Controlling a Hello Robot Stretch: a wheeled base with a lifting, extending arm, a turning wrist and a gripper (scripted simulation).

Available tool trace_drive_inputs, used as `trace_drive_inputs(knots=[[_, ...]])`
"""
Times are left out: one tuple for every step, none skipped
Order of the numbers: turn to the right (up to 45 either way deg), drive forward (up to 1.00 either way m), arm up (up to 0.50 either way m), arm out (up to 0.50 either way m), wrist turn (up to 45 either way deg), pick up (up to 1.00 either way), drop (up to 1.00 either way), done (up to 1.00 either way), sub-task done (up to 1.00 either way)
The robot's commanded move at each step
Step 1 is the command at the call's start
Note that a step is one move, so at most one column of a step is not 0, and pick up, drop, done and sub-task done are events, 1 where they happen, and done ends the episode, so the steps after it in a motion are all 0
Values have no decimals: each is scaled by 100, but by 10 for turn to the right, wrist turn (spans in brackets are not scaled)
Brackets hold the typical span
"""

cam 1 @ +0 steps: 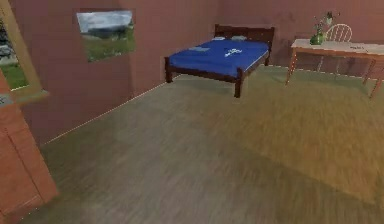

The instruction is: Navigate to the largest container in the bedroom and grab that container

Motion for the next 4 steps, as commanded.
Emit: trace_drive_inputs(knots=[[0,20,0,0,0,0,0,0,0],[390,0,0,0,0,0,0,0,0],[0,85,0,0,0,0,0,0,0],[330,0,0,0,0,0,0,0,0]])
